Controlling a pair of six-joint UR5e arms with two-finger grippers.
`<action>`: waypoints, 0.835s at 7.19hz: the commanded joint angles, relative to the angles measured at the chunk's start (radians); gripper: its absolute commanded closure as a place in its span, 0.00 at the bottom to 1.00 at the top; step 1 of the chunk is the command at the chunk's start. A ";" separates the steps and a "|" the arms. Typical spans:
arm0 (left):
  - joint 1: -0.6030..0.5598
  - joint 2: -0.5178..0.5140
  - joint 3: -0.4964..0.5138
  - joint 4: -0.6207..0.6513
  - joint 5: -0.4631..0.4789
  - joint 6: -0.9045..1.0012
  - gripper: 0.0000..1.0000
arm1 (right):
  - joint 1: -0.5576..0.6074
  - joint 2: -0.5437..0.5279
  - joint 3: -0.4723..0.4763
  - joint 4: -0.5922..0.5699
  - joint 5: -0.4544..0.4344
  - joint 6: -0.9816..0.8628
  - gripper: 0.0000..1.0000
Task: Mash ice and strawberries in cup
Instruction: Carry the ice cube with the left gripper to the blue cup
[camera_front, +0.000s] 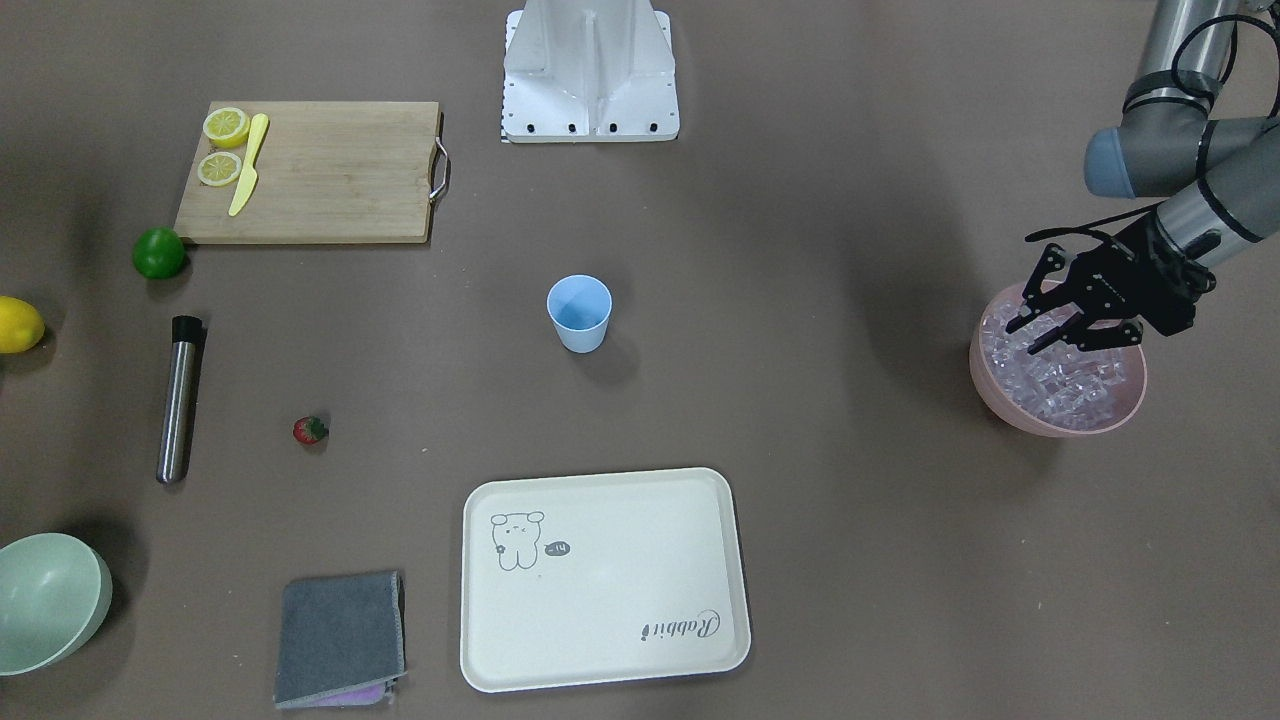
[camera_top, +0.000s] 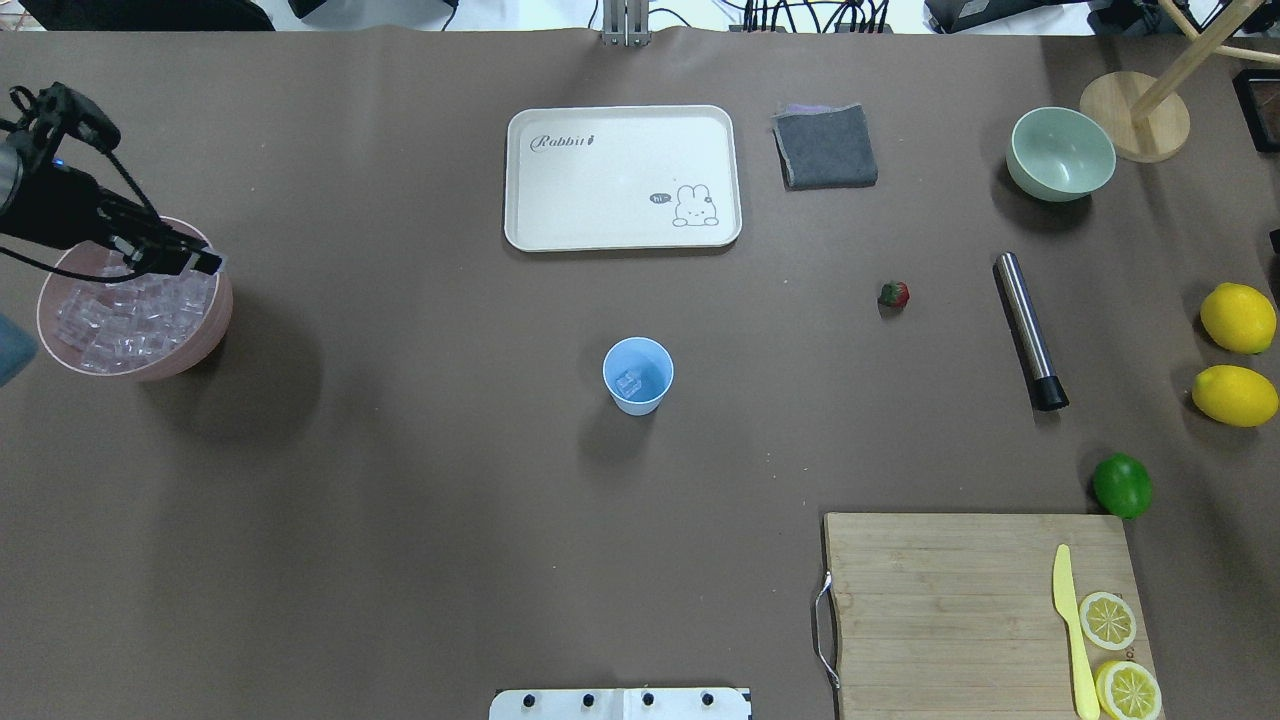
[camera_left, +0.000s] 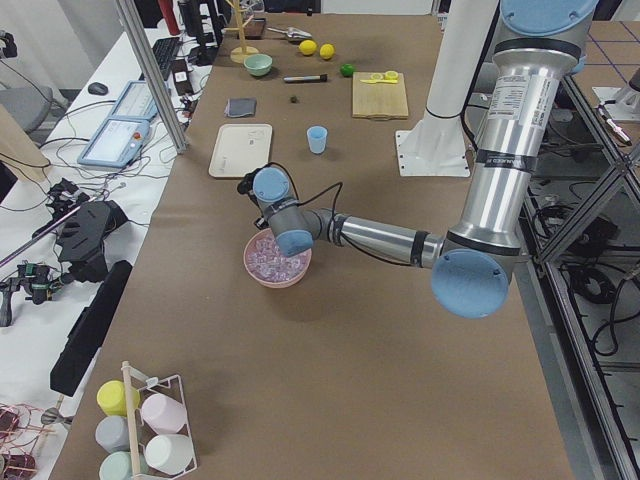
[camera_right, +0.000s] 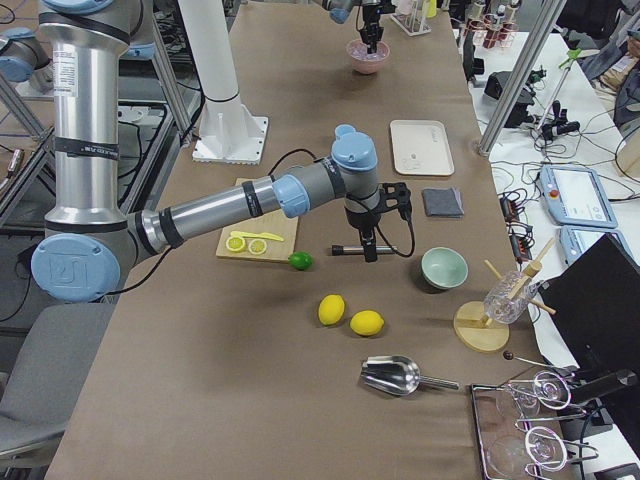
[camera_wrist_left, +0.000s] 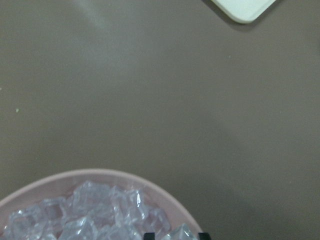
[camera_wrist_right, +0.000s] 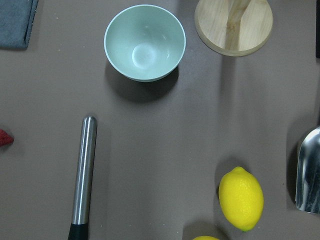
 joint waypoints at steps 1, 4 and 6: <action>0.023 -0.125 0.005 0.027 0.008 -0.111 1.00 | -0.001 0.003 -0.010 0.002 -0.001 -0.002 0.00; 0.117 -0.252 -0.013 0.016 0.055 -0.382 1.00 | -0.001 0.026 -0.018 0.002 0.001 -0.003 0.00; 0.242 -0.280 -0.043 0.008 0.198 -0.488 1.00 | -0.002 0.032 -0.013 0.002 0.004 -0.003 0.00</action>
